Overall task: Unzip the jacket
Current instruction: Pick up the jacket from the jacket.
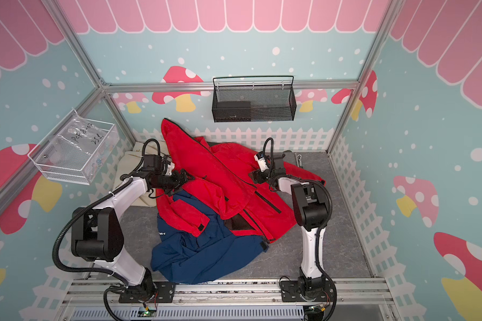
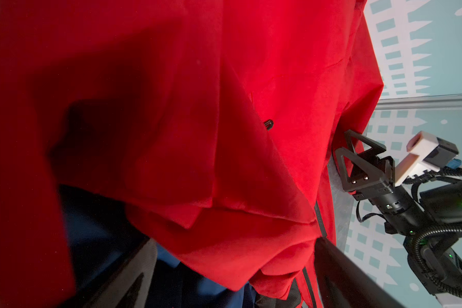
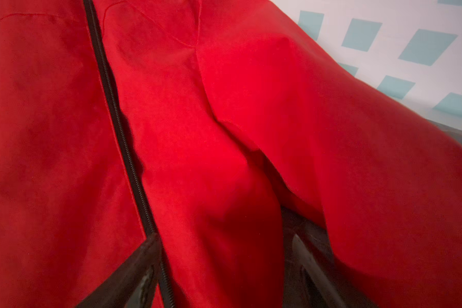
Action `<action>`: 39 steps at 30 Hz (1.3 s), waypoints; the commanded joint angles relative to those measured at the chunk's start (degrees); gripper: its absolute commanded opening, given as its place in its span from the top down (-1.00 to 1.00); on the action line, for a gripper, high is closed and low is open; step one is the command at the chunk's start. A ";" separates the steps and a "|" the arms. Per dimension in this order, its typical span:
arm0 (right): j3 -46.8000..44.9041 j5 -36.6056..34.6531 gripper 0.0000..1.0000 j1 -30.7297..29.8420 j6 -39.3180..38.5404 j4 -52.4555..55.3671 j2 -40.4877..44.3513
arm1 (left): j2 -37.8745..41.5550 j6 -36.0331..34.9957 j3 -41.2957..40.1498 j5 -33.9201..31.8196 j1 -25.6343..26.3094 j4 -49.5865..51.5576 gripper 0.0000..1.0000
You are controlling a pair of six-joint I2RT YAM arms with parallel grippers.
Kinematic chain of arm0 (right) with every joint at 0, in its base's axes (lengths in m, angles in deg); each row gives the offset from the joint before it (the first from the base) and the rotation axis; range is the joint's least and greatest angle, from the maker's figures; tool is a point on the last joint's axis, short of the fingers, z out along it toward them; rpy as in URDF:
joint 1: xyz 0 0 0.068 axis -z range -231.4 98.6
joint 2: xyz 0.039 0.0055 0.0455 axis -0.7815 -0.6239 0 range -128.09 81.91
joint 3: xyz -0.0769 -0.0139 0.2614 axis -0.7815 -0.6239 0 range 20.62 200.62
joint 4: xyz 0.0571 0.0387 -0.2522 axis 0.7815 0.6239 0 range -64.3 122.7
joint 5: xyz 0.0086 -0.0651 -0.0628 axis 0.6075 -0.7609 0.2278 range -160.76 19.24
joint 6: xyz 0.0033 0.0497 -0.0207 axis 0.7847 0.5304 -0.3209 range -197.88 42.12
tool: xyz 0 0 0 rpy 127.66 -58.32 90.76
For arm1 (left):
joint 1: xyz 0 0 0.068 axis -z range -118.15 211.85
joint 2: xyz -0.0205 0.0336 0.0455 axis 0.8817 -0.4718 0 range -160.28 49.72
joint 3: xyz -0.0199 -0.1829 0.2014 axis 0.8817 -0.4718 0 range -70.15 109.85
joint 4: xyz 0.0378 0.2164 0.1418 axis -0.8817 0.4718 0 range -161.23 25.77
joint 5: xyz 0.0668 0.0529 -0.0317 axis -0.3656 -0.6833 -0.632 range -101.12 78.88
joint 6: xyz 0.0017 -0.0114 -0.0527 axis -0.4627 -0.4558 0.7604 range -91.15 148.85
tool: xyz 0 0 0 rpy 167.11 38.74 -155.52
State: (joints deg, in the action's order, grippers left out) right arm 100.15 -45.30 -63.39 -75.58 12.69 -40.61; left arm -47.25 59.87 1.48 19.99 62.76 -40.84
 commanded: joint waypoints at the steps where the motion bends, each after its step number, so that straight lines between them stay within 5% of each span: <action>1: 2.64 0.93 -0.57 0.12 0.19 -0.52 -2.94 | -0.95 2.00 -1.37 1.14 0.50 -5.00 -0.87; 9: 5.67 3.25 -0.44 0.12 2.26 0.15 -7.31 | -5.87 2.49 1.58 -0.48 1.62 -6.05 -0.54; 11: 6.05 4.51 -0.21 0.12 2.21 0.21 -7.97 | -7.17 2.05 2.50 -0.24 1.80 -6.05 -0.37; 16: 5.31 5.12 0.86 0.16 1.56 0.10 -6.04 | -7.87 0.83 5.62 -0.27 2.76 -5.67 0.49; 18: 4.17 3.83 1.00 0.26 1.31 -0.23 -3.58 | -7.39 0.02 7.48 -1.26 3.41 -4.62 0.73; 22: 1.35 1.07 1.00 1.20 3.48 -0.79 3.41 | -6.33 -3.52 12.92 -3.35 6.26 0.84 1.00; 31: -11.13 -3.12 1.00 7.22 11.57 1.17 26.52 | -4.16 -6.84 28.48 -9.36 21.28 11.25 1.00; 39: -6.27 -8.96 1.00 12.54 10.88 16.88 37.98 | -14.38 -6.10 51.87 -13.36 36.40 13.88 1.00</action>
State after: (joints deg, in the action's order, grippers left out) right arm 90.68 -50.57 -51.10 -65.13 24.03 -5.68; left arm -57.48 54.32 46.44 8.39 96.13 -28.03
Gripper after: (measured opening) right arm 0.046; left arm 0.047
